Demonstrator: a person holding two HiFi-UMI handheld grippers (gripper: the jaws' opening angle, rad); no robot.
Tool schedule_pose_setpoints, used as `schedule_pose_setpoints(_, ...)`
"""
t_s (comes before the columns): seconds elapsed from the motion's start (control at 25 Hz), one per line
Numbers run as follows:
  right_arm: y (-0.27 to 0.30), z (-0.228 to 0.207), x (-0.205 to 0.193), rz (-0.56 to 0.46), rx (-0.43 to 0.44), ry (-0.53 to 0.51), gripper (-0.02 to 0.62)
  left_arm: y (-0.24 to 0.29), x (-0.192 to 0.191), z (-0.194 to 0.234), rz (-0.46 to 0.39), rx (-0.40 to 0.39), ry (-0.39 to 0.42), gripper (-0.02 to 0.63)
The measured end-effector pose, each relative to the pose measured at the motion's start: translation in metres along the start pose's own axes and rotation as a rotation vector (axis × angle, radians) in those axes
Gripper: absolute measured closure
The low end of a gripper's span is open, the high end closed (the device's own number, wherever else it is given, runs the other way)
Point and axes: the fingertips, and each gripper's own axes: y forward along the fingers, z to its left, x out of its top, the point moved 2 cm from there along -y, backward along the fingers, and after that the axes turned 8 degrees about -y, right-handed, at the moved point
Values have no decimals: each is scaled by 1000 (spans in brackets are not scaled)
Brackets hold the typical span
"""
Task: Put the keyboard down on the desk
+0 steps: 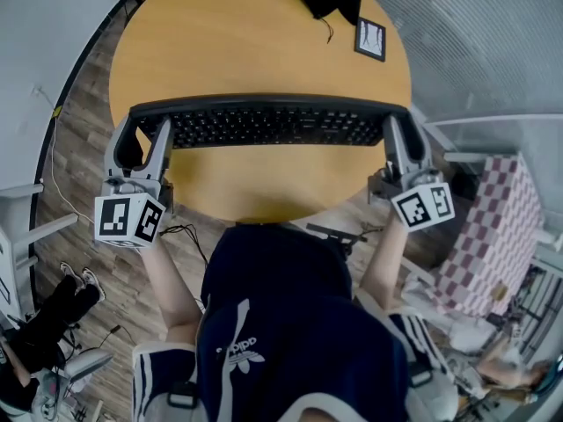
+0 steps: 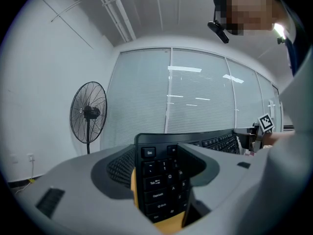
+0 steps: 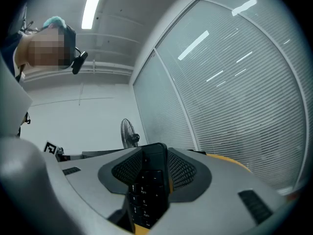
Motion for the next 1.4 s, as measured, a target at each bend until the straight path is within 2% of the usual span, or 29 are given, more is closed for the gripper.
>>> schedule_pose_setpoints(0.16, 15, -6, -13, 27, 14, 10, 446, 13, -16, 9, 42, 12, -19, 354)
schedule_pose_setpoints(0.6, 28, -29, -78, 144, -36, 90, 446, 46, -70, 24, 186, 21, -62, 354)
schedule_pose_setpoints(1.0, 39, -40, -116, 226, -27, 124, 446, 55, -112, 31, 275, 52, -108, 354)
schedule_pose_setpoints(1.4, 49, -46, -170, 336, -25, 192, 446, 60, -161, 46, 376, 83, -153, 354)
